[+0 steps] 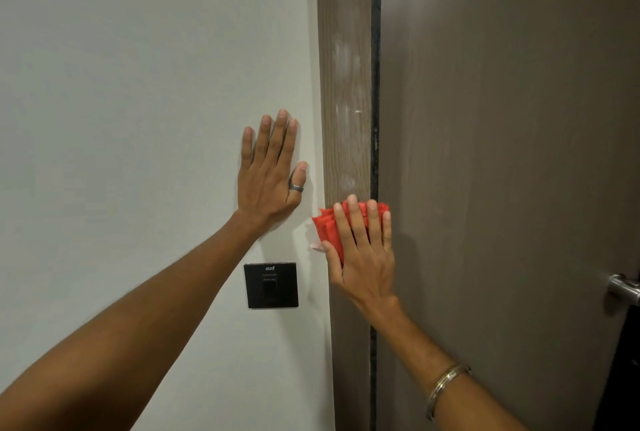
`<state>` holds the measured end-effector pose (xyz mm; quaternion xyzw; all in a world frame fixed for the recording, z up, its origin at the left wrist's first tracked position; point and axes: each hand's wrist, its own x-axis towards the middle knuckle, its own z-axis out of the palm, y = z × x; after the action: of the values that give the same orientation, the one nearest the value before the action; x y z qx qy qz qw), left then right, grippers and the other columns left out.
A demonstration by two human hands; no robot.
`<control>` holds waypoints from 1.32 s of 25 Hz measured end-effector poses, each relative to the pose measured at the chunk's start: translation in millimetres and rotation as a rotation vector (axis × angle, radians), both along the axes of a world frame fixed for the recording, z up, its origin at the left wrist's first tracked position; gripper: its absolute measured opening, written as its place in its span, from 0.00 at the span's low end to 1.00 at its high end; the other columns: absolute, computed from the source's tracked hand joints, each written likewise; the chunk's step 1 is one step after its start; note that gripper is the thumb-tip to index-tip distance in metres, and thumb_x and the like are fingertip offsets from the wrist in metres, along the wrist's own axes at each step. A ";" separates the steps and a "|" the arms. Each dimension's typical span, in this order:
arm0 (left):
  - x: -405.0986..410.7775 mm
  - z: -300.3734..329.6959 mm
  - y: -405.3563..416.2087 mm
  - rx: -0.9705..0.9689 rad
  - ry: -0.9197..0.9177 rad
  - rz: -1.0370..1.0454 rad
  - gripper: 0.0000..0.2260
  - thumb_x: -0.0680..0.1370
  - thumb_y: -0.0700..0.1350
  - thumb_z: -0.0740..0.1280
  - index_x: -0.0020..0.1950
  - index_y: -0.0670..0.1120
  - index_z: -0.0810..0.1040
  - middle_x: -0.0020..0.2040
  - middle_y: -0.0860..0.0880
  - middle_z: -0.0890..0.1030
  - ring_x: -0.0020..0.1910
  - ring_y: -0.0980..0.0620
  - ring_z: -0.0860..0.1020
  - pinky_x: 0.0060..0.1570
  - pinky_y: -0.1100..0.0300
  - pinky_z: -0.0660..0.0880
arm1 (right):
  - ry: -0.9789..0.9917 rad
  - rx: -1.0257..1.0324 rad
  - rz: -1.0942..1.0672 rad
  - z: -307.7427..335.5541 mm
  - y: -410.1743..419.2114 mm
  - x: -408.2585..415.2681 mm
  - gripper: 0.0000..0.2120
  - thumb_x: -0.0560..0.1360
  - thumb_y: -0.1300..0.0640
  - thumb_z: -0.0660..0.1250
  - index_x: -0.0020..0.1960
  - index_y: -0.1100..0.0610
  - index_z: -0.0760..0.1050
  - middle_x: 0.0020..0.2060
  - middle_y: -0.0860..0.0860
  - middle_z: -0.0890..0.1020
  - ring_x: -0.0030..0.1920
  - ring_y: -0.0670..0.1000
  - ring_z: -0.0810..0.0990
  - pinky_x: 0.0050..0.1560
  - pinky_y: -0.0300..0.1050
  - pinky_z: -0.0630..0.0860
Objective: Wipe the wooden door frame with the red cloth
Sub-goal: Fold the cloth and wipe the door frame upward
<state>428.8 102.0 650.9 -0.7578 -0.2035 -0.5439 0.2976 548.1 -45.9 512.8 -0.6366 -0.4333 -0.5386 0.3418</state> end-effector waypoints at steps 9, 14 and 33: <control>5.8 27.4 -6.0 -0.048 -0.047 -0.023 0.32 0.85 0.54 0.53 0.85 0.43 0.47 0.86 0.41 0.50 0.85 0.41 0.49 0.83 0.40 0.47 | 0.049 0.062 0.015 51.9 8.0 -7.6 0.35 0.81 0.42 0.62 0.82 0.54 0.57 0.82 0.55 0.59 0.83 0.62 0.56 0.82 0.65 0.53; 10.4 45.0 -5.1 -0.050 -0.083 -0.007 0.33 0.84 0.56 0.53 0.85 0.44 0.50 0.86 0.42 0.51 0.85 0.42 0.49 0.83 0.40 0.46 | 0.031 0.105 0.015 136.2 14.8 2.0 0.33 0.83 0.40 0.54 0.83 0.54 0.56 0.83 0.56 0.58 0.84 0.61 0.53 0.83 0.62 0.48; 10.9 53.2 2.8 -0.045 -0.103 -0.017 0.32 0.85 0.57 0.50 0.86 0.45 0.47 0.87 0.45 0.48 0.86 0.45 0.45 0.84 0.42 0.46 | -0.030 0.104 -0.005 166.5 11.7 2.9 0.33 0.83 0.42 0.57 0.83 0.55 0.55 0.83 0.56 0.58 0.84 0.61 0.53 0.83 0.63 0.52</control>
<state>439.8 104.8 704.2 -0.7370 -0.2244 -0.5798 0.2651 551.0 -34.3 679.3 -0.6108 -0.4081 -0.5710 0.3664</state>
